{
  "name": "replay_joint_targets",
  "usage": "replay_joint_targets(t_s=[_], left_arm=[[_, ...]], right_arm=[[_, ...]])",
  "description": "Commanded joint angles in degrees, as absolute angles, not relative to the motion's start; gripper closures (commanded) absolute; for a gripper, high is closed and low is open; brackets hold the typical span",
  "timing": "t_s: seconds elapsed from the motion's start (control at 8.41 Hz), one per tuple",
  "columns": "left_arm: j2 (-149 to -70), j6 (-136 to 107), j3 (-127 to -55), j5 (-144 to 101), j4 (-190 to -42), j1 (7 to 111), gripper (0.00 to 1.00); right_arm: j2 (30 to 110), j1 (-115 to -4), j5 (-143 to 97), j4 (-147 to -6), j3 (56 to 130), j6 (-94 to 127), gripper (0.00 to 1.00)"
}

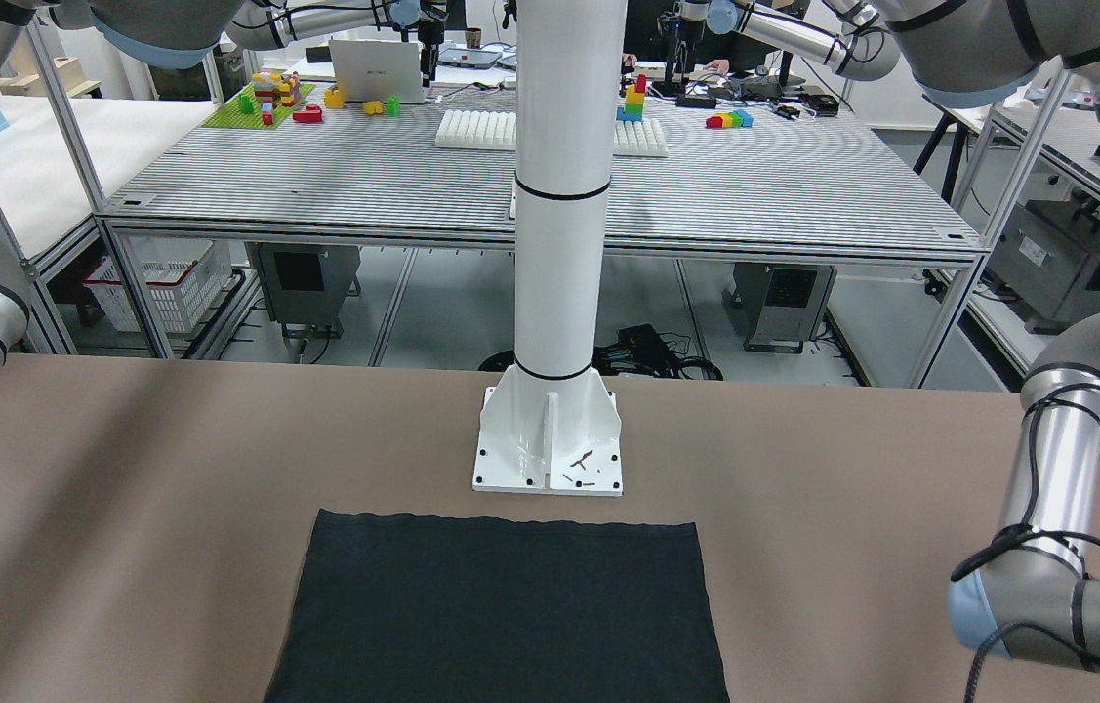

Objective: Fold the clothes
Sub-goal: 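Move both grippers inward toward the shirt's sleeves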

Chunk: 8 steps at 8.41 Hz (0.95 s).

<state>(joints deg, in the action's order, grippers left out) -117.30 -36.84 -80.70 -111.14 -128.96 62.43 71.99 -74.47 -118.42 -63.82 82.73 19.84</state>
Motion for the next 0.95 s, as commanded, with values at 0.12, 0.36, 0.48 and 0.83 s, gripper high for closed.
replay_joint_targets(t_s=[0.12,0.36,0.48,0.83], left_arm=[[-125.66,-45.44,-62.78,-115.93,-146.43,61.61,0.06],[-127.17,-45.44,-61.0,-115.67,-146.43,61.61,0.06],[-127.35,-45.53,-61.0,-115.58,-146.43,61.61,0.06],[-127.7,-46.32,-61.0,-115.4,-146.43,61.61,0.06]], right_arm=[[70.4,-68.94,-120.76,-50.23,79.63,37.11,0.06],[68.13,-65.5,-120.33,-40.48,72.82,42.43,0.06],[67.16,-64.35,-120.06,-37.04,69.73,44.63,0.06],[66.27,-62.06,-118.66,-36.65,69.08,49.88,0.06]])
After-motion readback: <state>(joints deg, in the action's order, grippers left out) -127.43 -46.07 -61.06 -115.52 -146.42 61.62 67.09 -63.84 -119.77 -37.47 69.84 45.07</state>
